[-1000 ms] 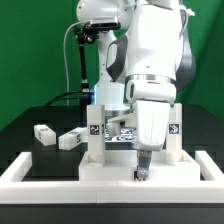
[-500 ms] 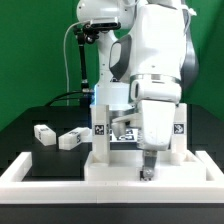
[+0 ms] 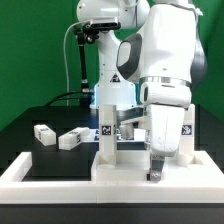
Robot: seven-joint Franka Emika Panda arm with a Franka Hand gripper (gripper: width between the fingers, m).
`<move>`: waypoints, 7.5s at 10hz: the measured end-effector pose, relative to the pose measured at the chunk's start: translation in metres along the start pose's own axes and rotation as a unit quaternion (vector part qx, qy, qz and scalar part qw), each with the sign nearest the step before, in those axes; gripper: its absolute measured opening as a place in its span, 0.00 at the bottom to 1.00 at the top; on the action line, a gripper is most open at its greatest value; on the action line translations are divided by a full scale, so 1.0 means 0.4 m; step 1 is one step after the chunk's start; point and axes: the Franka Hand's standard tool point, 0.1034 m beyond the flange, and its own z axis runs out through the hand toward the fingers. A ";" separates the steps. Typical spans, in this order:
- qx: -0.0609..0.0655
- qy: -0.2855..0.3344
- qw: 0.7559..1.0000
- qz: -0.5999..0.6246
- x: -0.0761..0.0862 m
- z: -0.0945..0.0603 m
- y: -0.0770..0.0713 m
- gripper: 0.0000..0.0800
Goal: Assemble desk
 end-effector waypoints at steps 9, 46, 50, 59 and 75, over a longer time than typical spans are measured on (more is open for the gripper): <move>0.001 -0.001 1.000 0.002 -0.007 0.002 0.000 0.81; 0.406 -0.208 0.539 0.708 -0.599 -0.165 -0.427 0.81; 0.447 -0.244 0.515 0.690 -0.564 -0.143 -0.482 0.81; 0.470 -0.278 0.498 0.674 -0.488 -0.085 -0.601 0.81; 0.457 -0.276 0.536 0.654 -0.506 -0.220 -0.465 0.36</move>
Offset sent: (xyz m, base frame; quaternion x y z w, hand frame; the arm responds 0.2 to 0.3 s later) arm 0.0000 0.0000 0.0000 0.0000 0.0000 0.0000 1.0000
